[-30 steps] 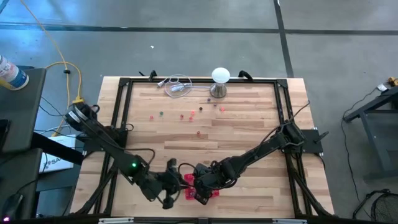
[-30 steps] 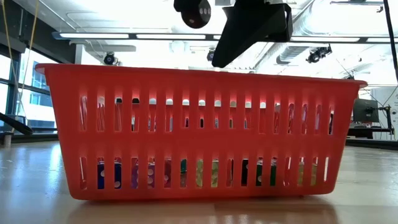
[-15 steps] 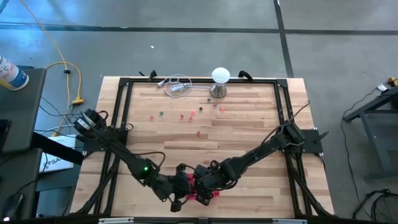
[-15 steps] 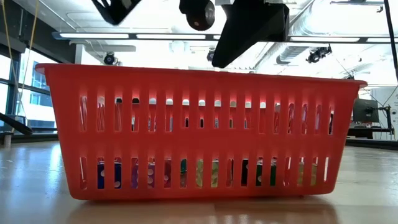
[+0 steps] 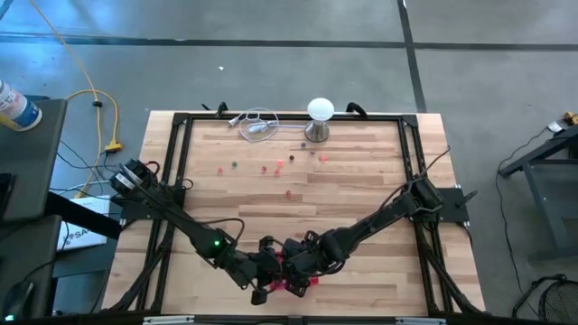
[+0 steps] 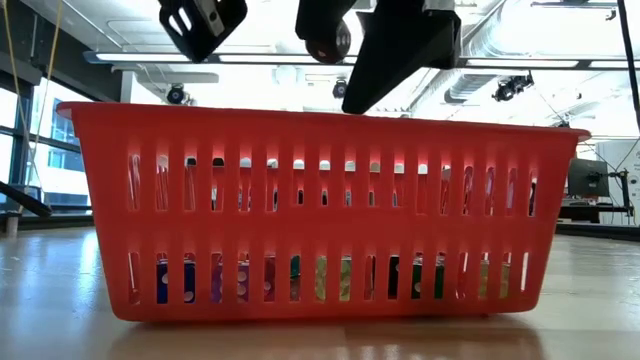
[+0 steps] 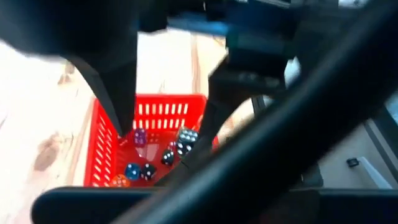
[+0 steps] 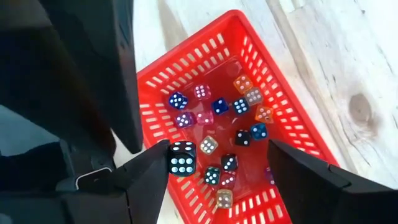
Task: Pick & Place Dice
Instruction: Put the black dice into the red bin
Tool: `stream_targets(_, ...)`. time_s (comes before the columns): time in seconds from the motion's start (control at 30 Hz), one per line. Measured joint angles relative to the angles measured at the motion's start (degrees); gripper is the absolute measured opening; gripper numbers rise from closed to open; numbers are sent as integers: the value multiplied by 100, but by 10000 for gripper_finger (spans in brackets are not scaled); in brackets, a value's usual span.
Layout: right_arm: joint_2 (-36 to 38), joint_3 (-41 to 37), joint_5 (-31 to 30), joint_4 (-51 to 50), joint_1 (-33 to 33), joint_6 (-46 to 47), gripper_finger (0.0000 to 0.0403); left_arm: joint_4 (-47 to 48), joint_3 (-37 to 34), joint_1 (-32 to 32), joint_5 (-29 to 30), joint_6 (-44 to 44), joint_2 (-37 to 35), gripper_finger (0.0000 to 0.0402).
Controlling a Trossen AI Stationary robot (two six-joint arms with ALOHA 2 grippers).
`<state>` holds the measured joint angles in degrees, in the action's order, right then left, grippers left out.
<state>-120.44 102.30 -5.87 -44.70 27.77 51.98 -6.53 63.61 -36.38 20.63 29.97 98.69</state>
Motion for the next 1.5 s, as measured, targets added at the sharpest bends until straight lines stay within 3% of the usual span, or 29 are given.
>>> stream_targets(0.27, 0, -13, 11, 48, 11, -99, 258, -332, -2, 87, -300, -25, 217, 41)
stream_targets(0.7, 0, -13, -21, 58, 2, -80, 258, -281, -4, 172, -13, -383, 220, 42)
stream_targets(1.5, 0, -13, -129, 144, -7, -297, 258, -67, -7, 335, -332, -670, 241, 51)
